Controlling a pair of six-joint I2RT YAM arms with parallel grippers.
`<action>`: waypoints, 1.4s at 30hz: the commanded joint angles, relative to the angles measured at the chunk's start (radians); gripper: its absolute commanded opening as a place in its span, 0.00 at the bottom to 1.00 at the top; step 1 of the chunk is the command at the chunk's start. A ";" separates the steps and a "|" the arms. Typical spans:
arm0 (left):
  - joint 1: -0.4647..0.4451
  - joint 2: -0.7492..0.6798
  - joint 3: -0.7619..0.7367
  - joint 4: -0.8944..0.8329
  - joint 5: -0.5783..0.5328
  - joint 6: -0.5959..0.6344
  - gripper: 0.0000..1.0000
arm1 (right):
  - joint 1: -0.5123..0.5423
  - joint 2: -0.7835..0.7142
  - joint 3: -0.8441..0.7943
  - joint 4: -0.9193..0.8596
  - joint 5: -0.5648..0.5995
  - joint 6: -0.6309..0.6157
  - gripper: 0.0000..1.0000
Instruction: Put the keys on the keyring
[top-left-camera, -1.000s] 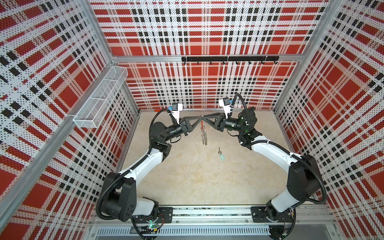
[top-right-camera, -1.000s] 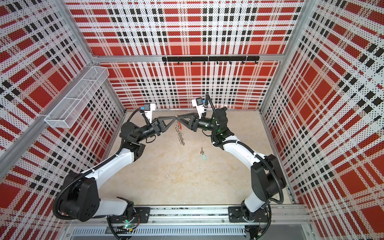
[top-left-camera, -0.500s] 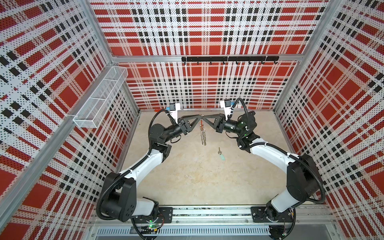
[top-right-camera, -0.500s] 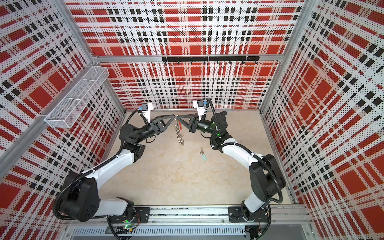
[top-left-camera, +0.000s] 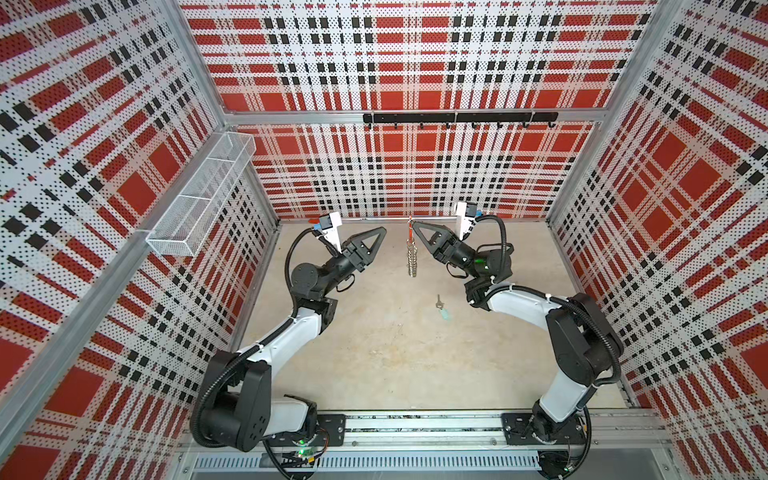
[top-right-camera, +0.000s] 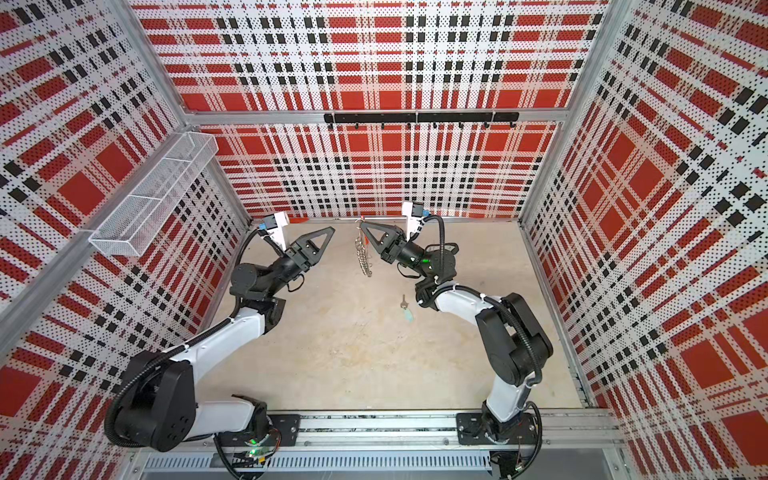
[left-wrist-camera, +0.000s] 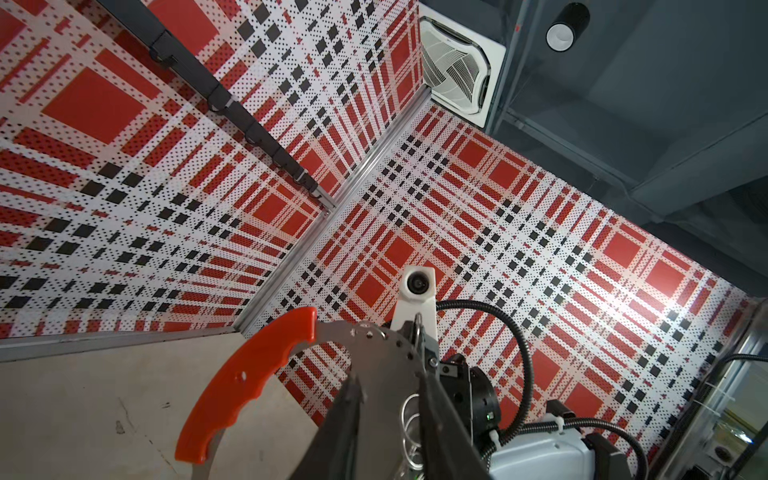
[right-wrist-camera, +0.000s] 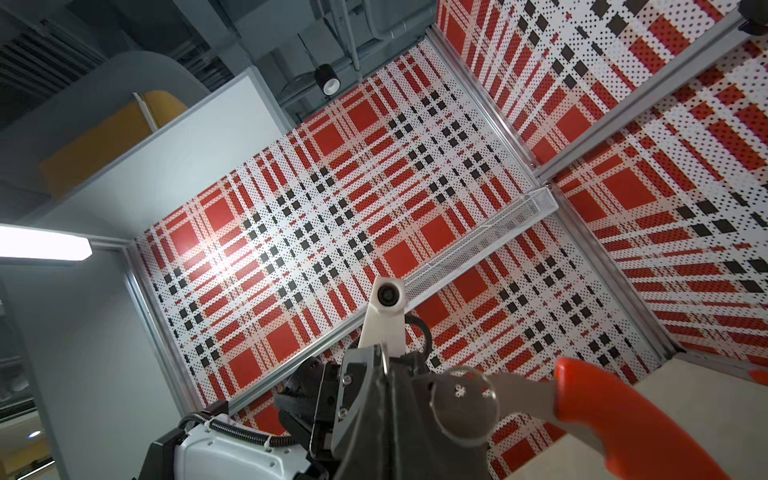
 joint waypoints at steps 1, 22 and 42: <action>-0.022 0.025 0.043 0.070 0.024 -0.006 0.29 | 0.014 0.014 0.036 0.122 0.027 0.054 0.00; -0.082 0.099 0.102 0.135 0.035 -0.033 0.31 | 0.038 0.024 0.068 0.049 -0.003 0.016 0.00; -0.107 0.130 0.122 0.143 0.033 -0.038 0.21 | 0.058 0.015 0.071 0.016 -0.029 -0.007 0.00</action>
